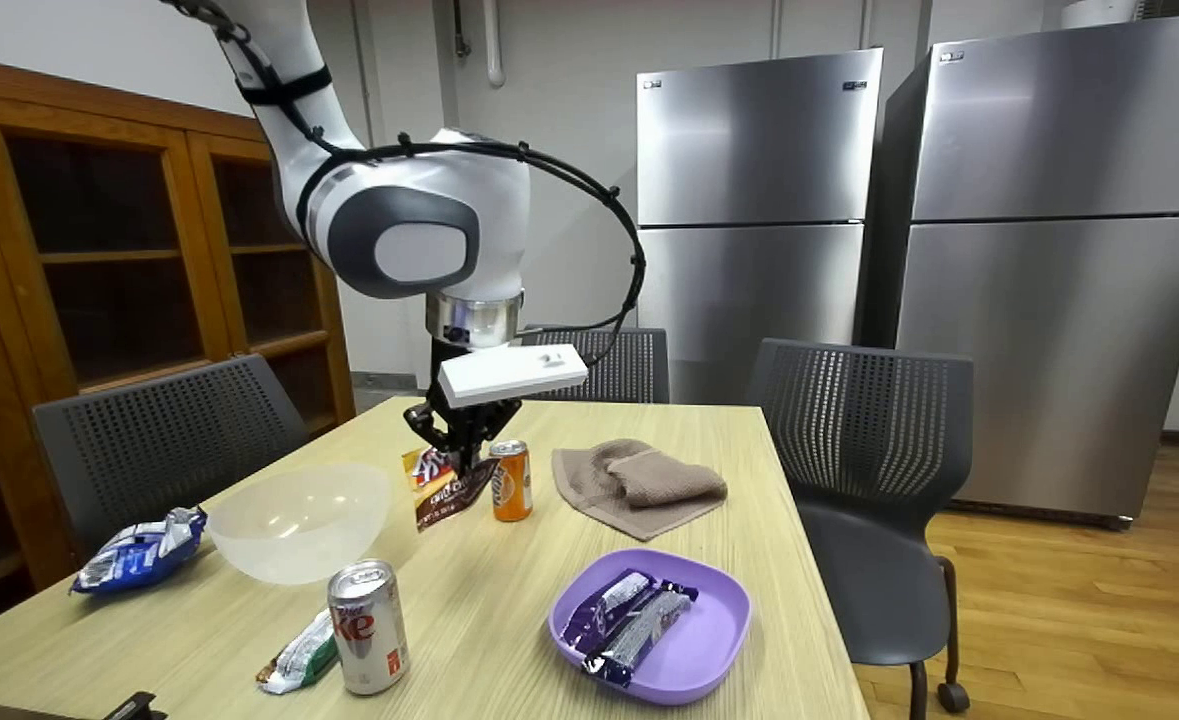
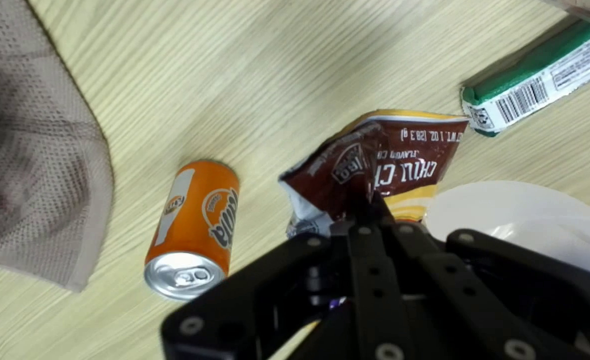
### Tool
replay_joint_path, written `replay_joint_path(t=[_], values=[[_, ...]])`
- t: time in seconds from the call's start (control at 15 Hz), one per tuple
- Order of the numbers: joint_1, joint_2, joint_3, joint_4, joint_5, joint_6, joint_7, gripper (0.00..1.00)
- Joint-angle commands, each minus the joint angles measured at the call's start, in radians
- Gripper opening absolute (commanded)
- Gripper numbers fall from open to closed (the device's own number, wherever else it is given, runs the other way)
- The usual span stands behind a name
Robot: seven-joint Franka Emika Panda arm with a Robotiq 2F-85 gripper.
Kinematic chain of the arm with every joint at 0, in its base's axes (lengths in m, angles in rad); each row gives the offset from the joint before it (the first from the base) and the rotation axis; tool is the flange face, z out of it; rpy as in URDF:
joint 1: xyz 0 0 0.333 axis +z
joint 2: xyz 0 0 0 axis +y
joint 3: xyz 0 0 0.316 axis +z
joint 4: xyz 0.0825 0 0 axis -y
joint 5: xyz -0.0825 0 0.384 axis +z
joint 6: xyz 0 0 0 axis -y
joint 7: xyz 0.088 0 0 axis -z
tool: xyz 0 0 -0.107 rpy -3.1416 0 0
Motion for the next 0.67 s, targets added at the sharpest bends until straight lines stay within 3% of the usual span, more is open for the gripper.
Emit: replay_joint_path(t=[0.0, 0.07, 0.13, 0.4, 0.6], values=[[-0.032, -0.1, 0.035, -0.027, 0.108, -0.082, -0.098, 0.0], [-0.025, -0.111, 0.032, -0.026, 0.127, -0.096, -0.104, 0.0], [0.11, -0.122, -0.095, -0.019, 0.175, -0.115, -0.13, 0.0], [0.248, -0.127, -0.199, -0.011, 0.214, -0.136, -0.126, 0.0], [0.324, -0.118, -0.239, -0.002, 0.223, -0.139, -0.122, 0.0]])
